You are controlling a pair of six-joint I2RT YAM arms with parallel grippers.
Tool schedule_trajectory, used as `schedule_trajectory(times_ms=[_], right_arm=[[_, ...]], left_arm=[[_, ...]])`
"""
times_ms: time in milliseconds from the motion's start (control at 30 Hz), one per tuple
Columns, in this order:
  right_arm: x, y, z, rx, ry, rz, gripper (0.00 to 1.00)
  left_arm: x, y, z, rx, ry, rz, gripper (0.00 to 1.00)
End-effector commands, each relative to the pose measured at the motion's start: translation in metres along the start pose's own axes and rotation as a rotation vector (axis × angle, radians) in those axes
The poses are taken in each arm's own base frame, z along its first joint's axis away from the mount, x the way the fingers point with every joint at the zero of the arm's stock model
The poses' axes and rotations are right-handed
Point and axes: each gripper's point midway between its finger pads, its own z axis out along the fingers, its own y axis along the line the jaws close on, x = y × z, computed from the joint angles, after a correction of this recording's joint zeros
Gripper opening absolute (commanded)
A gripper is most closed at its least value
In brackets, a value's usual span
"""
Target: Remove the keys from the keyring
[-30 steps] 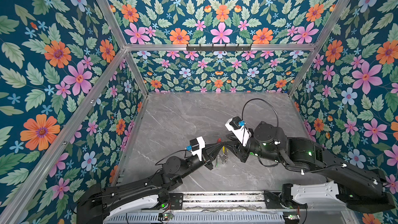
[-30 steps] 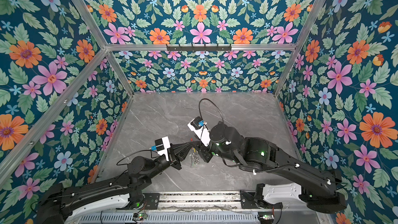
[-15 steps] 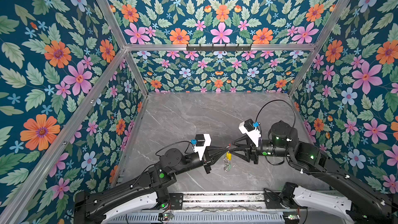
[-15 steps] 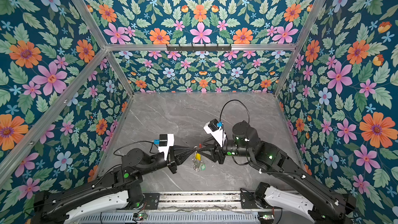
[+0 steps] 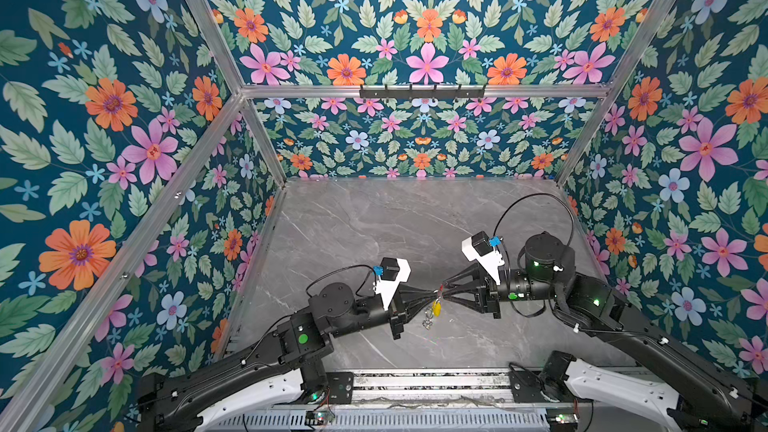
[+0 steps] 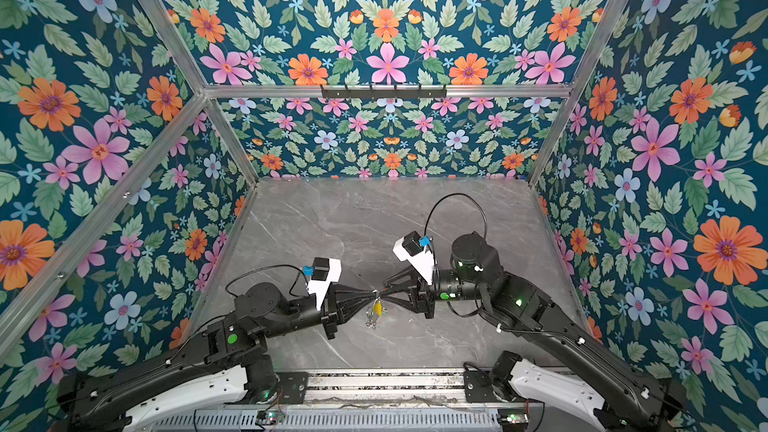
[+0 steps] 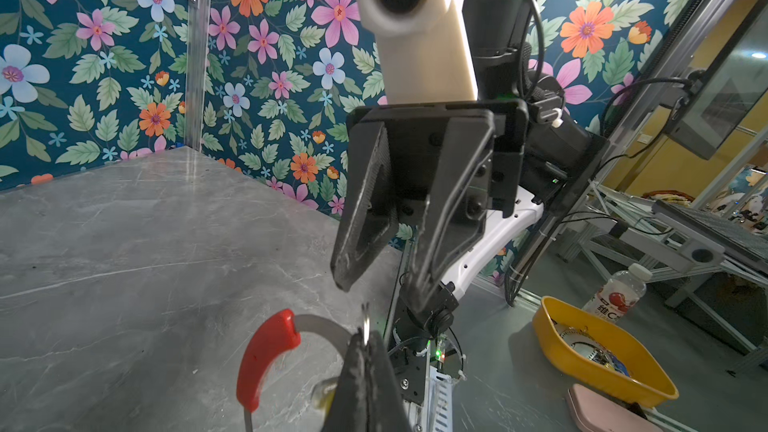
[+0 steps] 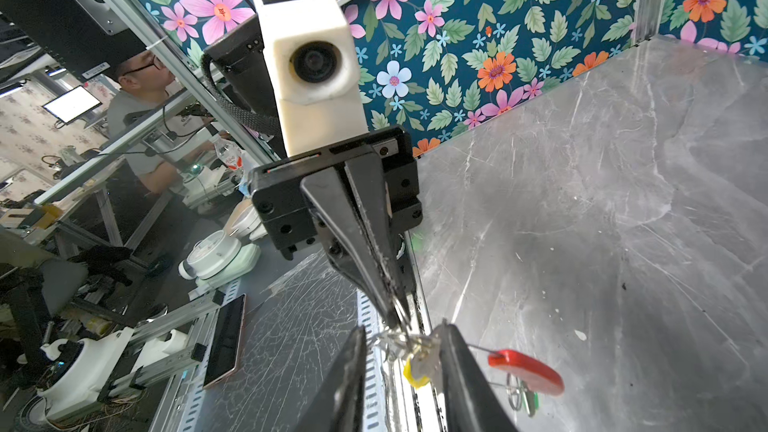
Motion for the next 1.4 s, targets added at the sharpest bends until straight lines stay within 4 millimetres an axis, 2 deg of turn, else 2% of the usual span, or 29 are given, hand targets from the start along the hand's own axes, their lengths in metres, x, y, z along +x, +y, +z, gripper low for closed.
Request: schedule_trajectory(times_ms=[0, 267, 433, 500, 533, 600, 700, 767, 833, 900, 1000, 1067, 1200, 1367], right_arm=[[-0.005, 0.007, 0.002, -0.044, -0.014, -0.008, 0.3], [-0.001, 0.002, 0.006, -0.04, -0.01, 0.003, 0.23], [-0.001, 0.001, 0.006, -0.037, -0.021, 0.002, 0.0], [-0.001, 0.0, 0.006, -0.032, -0.031, 0.002, 0.0], [-0.001, -0.001, 0.005, -0.028, -0.039, 0.0, 0.0], [-0.002, -0.002, 0.005, -0.021, -0.062, -0.004, 0.0], [-0.007, -0.002, 0.002, -0.013, -0.104, -0.01, 0.0], [-0.012, -0.001, -0.001, -0.014, -0.145, -0.012, 0.0], [-0.016, 0.001, -0.003, -0.023, -0.184, -0.016, 0.0], [-0.02, 0.003, -0.004, -0.036, -0.209, -0.016, 0.0], [-0.023, 0.004, -0.004, -0.042, -0.223, -0.011, 0.0], [-0.026, 0.005, -0.006, -0.043, -0.239, -0.011, 0.0], [-0.027, 0.007, -0.006, -0.058, -0.245, -0.012, 0.0], [-0.024, 0.009, -0.004, -0.073, -0.231, -0.008, 0.0]], left_arm=[[-0.007, -0.002, 0.0, 0.0, -0.014, -0.001, 0.0], [-0.008, -0.001, 0.002, -0.002, -0.011, -0.007, 0.0], [-0.007, 0.0, 0.004, -0.005, -0.002, -0.015, 0.0], [-0.008, 0.001, 0.005, -0.014, -0.003, -0.02, 0.0], [-0.01, 0.003, 0.005, -0.027, -0.008, -0.022, 0.06], [-0.013, 0.008, 0.001, -0.064, -0.024, -0.025, 0.27], [-0.019, 0.02, -0.011, -0.136, -0.086, -0.025, 0.34], [-0.023, 0.022, -0.019, -0.149, -0.128, -0.02, 0.32], [-0.027, 0.016, -0.023, -0.118, -0.161, -0.01, 0.25], [-0.03, 0.006, -0.025, -0.059, -0.192, 0.004, 0.22], [-0.032, -0.007, -0.022, 0.021, -0.209, 0.02, 0.27], [-0.031, -0.011, -0.018, 0.052, -0.199, 0.025, 0.27], [-0.025, -0.011, -0.006, 0.067, -0.165, 0.024, 0.28], [-0.028, -0.009, -0.004, 0.053, -0.168, 0.029, 0.28]])
